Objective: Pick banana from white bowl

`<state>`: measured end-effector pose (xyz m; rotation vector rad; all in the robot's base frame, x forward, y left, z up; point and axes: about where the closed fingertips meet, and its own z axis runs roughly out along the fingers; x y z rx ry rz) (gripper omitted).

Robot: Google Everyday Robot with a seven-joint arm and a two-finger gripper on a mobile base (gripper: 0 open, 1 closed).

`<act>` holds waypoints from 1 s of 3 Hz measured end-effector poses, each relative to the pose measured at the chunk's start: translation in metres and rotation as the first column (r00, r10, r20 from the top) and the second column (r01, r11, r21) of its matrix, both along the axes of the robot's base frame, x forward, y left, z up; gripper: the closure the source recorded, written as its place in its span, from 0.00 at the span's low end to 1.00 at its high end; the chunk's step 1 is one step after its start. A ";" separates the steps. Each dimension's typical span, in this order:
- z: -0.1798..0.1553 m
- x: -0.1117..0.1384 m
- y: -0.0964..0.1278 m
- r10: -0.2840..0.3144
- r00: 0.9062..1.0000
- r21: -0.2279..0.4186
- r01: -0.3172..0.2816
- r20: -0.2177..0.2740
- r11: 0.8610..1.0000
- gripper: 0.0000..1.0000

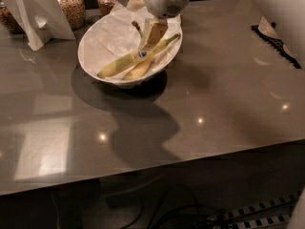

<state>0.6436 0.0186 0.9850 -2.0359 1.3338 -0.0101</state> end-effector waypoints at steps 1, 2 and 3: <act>-0.016 0.003 0.003 0.021 1.000 -0.014 -0.021 -0.021 1.000 0.38; -0.028 0.003 0.004 0.030 0.999 -0.026 -0.031 -0.044 0.999 0.40; -0.042 0.002 0.006 0.040 0.997 -0.034 -0.043 -0.069 0.999 0.39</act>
Offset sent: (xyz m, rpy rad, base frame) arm 0.0022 -0.0002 -0.0422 -0.0424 0.0693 0.0360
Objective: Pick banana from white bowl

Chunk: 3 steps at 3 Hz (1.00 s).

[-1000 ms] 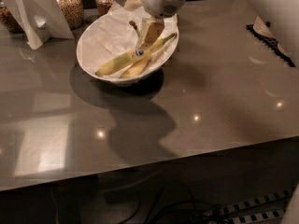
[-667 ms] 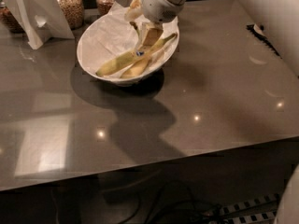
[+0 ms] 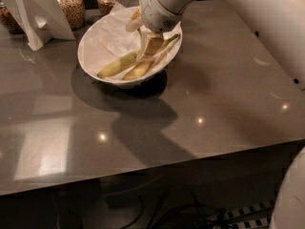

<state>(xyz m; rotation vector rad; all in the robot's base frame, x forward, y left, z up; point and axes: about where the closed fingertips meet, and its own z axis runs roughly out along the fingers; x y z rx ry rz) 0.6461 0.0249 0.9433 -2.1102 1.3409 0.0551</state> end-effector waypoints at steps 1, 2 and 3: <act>-0.009 0.003 0.002 0.004 1.000 -0.002 -0.004 -0.010 1.000 0.40; -0.020 0.011 0.002 0.008 1.000 0.000 -0.008 -0.012 1.000 0.41; -0.032 0.020 0.000 0.010 1.000 -0.002 -0.010 -0.017 1.000 0.41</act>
Offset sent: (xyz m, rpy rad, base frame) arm 0.0209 -0.0015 -0.0301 0.0031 0.0075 0.0070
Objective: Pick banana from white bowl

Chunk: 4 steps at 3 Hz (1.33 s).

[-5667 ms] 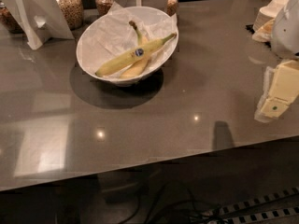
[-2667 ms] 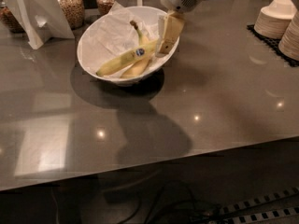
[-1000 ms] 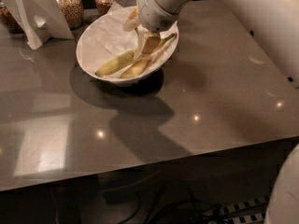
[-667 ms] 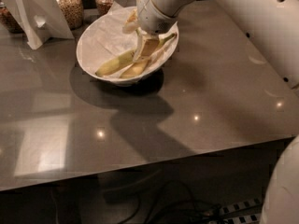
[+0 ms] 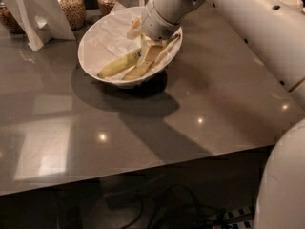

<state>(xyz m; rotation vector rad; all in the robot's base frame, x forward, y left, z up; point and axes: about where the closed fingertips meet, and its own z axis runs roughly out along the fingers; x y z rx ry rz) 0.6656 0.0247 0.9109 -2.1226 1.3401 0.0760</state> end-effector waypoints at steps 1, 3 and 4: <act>-0.011 0.008 -0.001 0.001 1.000 -0.005 -0.001 -0.004 1.000 0.42; -0.024 0.022 0.004 0.004 1.000 -0.007 -0.004 -0.020 1.000 0.52; -0.029 0.022 0.011 0.020 0.999 -0.010 -0.020 -0.032 1.000 0.57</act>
Offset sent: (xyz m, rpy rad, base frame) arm 0.0248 -0.0041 -0.0245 -0.0118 0.0141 -0.0098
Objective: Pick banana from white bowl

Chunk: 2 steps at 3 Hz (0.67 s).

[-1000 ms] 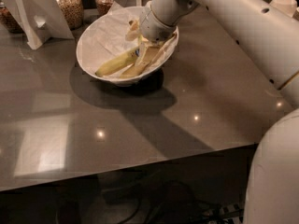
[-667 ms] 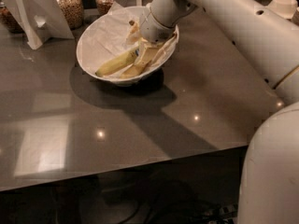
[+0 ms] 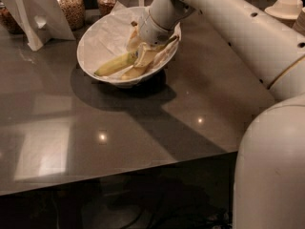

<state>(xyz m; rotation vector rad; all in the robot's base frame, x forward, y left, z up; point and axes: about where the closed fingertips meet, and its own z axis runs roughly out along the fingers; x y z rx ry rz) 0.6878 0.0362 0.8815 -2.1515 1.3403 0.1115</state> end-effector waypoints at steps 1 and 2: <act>-0.002 -0.005 0.005 0.017 1.000 -0.004 -0.017 -0.012 1.000 0.76; 0.004 -0.015 0.009 0.029 0.999 -0.010 -0.029 -0.024 1.000 0.98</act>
Offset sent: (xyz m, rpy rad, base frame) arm -0.0283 0.0103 0.0165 -0.0154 0.0319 0.0385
